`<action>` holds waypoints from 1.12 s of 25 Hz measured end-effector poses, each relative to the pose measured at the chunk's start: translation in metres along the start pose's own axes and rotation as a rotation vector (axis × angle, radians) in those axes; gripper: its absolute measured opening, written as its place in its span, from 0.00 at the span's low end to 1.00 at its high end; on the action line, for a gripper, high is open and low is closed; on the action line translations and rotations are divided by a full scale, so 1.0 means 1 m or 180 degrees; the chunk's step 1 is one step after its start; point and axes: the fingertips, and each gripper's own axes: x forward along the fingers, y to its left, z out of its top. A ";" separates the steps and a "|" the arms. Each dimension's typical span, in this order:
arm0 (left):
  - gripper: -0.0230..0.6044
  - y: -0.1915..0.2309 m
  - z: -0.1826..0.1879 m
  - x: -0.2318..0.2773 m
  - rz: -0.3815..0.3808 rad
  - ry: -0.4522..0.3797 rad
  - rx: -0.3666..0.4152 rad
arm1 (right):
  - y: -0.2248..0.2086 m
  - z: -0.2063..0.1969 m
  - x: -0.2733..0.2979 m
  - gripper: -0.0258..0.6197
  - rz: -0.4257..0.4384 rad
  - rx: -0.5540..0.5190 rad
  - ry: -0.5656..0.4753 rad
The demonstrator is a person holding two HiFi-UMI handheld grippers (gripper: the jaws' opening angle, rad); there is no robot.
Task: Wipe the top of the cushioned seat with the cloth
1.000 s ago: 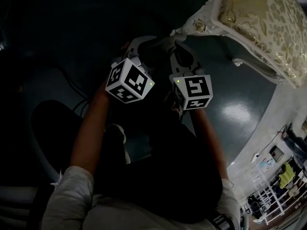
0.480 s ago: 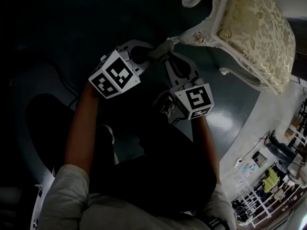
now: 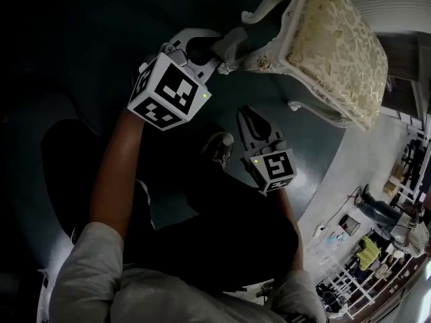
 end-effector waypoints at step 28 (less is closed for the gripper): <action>0.08 -0.042 0.011 0.054 -0.0578 0.0380 0.1227 | -0.013 0.014 -0.019 0.09 -0.0233 -0.0006 -0.0195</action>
